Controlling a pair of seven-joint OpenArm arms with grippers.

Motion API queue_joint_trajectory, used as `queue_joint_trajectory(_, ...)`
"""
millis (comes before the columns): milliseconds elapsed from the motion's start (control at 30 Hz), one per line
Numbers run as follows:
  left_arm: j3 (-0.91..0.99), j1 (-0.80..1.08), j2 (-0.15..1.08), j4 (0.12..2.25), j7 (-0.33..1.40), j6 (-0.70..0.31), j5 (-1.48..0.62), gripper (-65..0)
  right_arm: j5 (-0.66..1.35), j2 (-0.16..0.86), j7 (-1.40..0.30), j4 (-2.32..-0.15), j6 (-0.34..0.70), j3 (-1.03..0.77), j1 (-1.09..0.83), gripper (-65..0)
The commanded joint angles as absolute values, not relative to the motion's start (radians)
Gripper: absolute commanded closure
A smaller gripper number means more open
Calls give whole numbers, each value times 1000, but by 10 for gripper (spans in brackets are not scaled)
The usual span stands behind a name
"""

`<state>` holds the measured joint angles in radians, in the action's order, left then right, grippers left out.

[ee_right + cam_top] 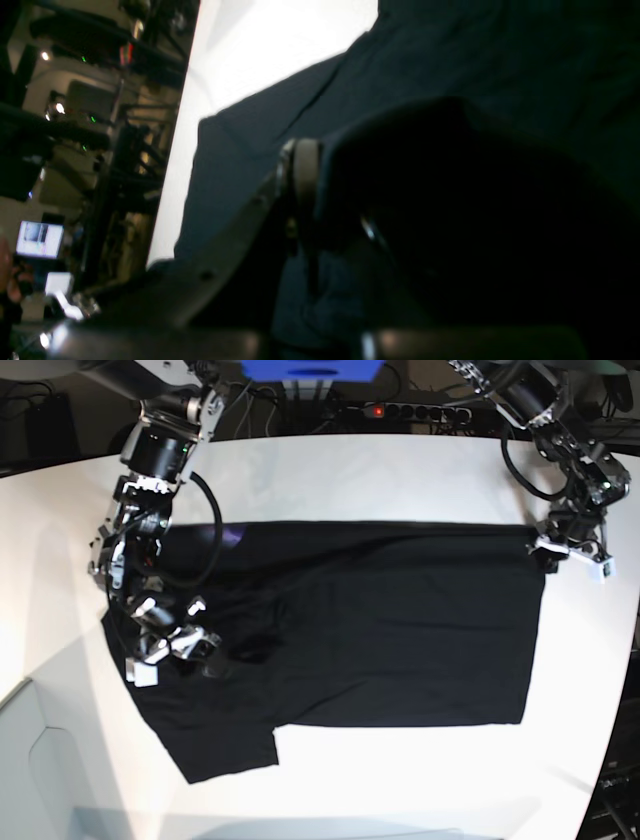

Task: Fold the T-shirt properly
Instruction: 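Grasp the sleeve with the right gripper and drag it across the shirt, then return the right gripper to the shirt corner and regrasp the edge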

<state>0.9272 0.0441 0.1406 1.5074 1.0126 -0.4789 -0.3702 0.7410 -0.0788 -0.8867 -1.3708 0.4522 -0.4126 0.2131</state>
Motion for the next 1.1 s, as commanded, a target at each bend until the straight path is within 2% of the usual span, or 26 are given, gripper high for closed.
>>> queue_joint_trajectory(0, 929, 36, 157, 1524, 995, -486, -384, -165, 766, -77, -868, -1369, 446, -412, 234, 0)
queue_joint_trajectory(367, 931, 36, 157, 1521, 993, -486, -384, -165, 766, -79, -737, -1264, 446, -412, 234, 0)
queue_joint_trajectory(600, 928, 36, 157, 1521, 997, -486, -384, -165, 768, -79, -739, -1265, 446, -412, 237, -3)
queue_joint_trajectory(867, 928, 36, 157, 1520, 997, -486, -384, -166, 768, -79, -739, -1271, 446, -412, 239, -212)
queue_joint_trajectory(933, 928, 36, 157, 1520, 997, -486, -384, -166, 768, -79, -739, -1273, 446, -412, 237, -233)
queue_joint_trajectory(1067, 928, 36, 157, 1520, 997, -486, -384, -166, 769, -79, -740, -1273, 446, -412, 236, -232)
